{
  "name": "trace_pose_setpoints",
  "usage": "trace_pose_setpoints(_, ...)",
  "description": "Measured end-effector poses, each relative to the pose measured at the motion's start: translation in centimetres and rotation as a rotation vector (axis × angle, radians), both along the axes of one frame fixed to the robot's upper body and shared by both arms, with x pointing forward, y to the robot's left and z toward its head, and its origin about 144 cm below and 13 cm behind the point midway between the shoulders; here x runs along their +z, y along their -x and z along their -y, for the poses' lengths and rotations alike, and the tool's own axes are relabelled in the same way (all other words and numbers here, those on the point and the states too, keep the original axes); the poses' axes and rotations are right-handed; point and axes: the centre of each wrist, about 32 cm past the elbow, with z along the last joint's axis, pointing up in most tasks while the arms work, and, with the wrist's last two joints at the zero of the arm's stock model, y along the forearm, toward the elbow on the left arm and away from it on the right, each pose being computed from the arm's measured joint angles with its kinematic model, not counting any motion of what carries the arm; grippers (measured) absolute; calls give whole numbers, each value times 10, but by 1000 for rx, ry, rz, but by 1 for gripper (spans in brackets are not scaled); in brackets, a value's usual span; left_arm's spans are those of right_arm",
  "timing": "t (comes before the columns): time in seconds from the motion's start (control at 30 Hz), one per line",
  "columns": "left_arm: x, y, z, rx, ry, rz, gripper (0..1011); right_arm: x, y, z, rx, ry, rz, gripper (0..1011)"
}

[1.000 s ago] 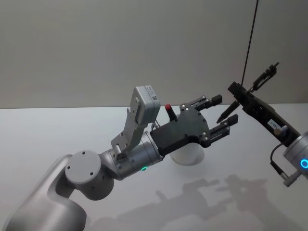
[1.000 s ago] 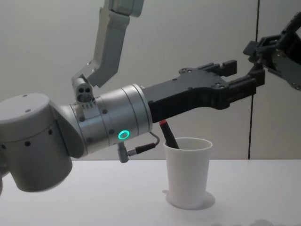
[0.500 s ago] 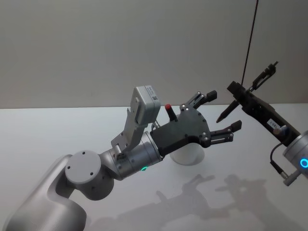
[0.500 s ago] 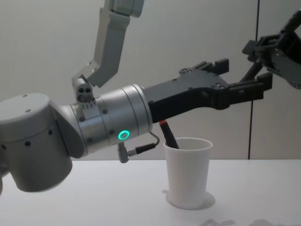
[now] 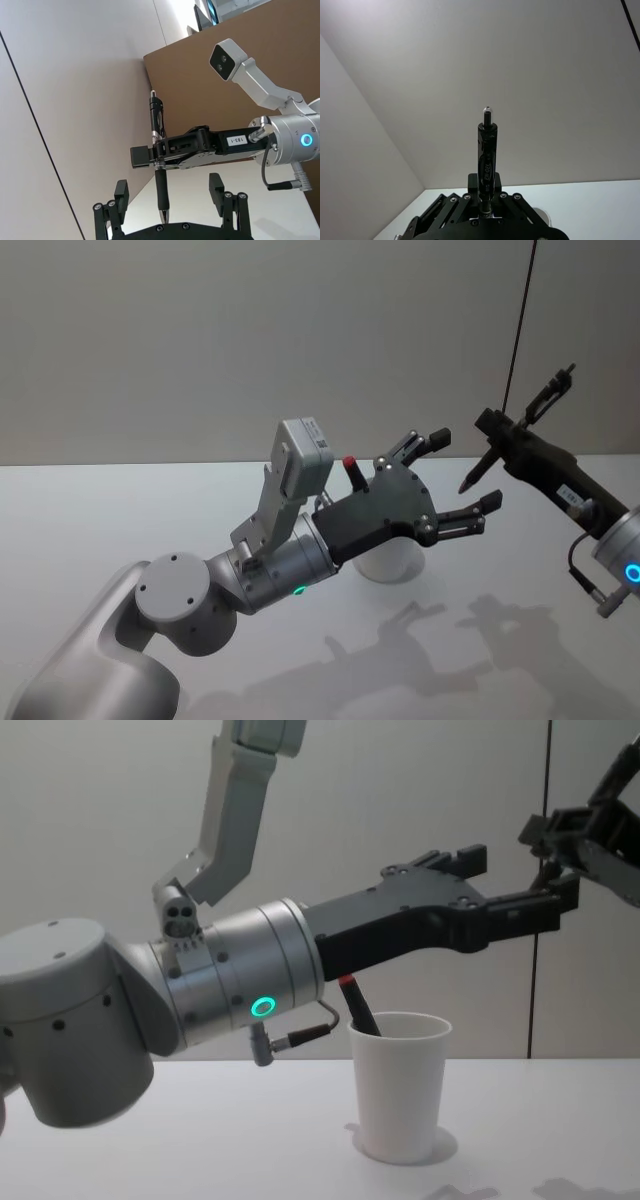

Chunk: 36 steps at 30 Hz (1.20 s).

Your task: Place the pen into the pen holder.

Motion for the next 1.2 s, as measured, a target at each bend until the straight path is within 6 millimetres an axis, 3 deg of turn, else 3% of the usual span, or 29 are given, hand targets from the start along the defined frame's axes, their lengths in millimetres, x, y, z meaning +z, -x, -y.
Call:
trace_pose_setpoints(0.57,0,0,0,0,0,0,1001,-4,-23,6,-20,151,52,137)
trace_pose_setpoints(1.2,0,0,0,0,0,0,1001,-18,-58,-9,-1,313,94,137)
